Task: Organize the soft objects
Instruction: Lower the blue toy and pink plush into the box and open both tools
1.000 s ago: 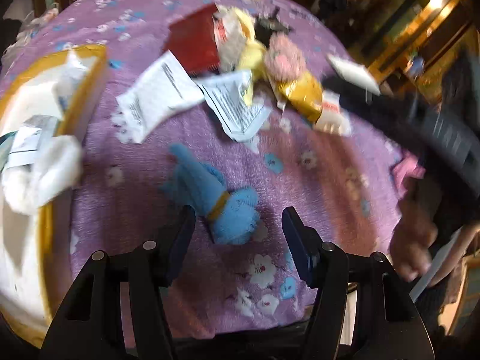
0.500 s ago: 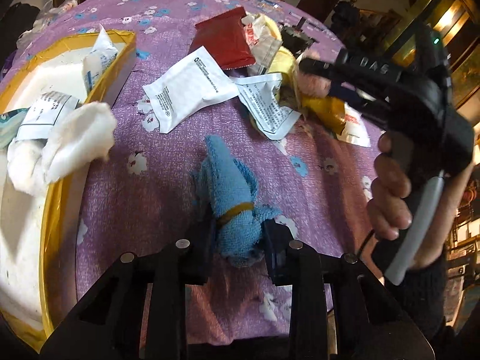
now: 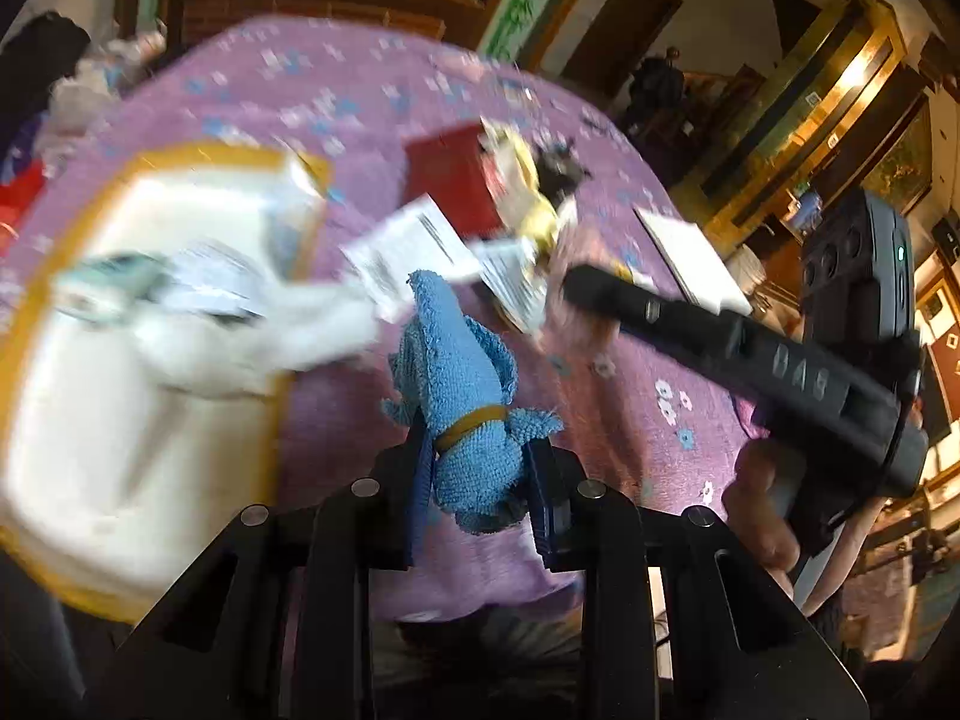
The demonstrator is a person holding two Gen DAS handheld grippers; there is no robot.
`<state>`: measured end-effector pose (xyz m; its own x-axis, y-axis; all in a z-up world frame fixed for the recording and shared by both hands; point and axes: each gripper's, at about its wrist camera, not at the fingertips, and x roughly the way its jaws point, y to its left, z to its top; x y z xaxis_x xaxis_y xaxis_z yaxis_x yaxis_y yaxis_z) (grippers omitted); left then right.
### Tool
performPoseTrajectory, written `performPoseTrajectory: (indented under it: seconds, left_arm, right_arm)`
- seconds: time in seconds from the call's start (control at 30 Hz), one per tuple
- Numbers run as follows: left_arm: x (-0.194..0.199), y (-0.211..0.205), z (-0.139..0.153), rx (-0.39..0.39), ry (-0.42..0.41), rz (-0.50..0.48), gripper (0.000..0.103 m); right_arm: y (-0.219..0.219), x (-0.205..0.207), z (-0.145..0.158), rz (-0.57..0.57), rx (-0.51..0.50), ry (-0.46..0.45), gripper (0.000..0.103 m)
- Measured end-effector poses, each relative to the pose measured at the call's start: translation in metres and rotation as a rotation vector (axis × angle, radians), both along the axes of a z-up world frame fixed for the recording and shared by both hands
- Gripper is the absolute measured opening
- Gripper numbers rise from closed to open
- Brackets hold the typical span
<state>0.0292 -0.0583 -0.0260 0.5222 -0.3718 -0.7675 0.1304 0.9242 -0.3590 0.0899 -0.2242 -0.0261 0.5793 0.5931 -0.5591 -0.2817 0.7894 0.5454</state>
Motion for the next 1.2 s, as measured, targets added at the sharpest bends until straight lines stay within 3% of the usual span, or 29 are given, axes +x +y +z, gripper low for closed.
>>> performPoseTrajectory:
  seconds: [0.23,0.43,0.6,0.7,0.8,0.93,1.07,1.2]
  left_arm:
    - [-0.027,0.068,0.041,0.018,-0.078,0.129,0.027]
    - [-0.027,0.124,0.033,0.067,-0.064,0.267,0.027]
    - [-0.02,0.148,0.006,0.073,-0.003,0.313,0.027]
    - [-0.018,0.154,-0.009,0.074,0.028,0.324,0.027]
    - [-0.016,0.16,-0.018,0.079,0.051,0.327,0.027]
    - [-0.013,0.161,-0.028,0.092,0.078,0.314,0.027]
    - [-0.009,0.16,-0.034,0.122,0.094,0.322,0.028]
    - [-0.008,0.162,-0.037,0.102,0.095,0.319,0.034]
  right_arm:
    - [0.075,-0.024,0.017,0.208,-0.048,-0.048,0.039]
    - [0.143,-0.027,0.01,0.357,-0.15,-0.06,0.039]
    - [0.175,-0.015,-0.004,0.384,-0.225,-0.065,0.039]
    - [0.186,0.001,-0.025,0.361,-0.264,-0.005,0.039]
    - [0.196,0.0,-0.043,0.413,-0.25,0.055,0.039]
    - [0.207,-0.01,-0.036,0.457,-0.269,0.005,0.039]
    - [0.207,-0.01,-0.032,0.383,-0.357,-0.025,0.04]
    - [0.206,-0.011,-0.036,0.379,-0.372,-0.023,0.044]
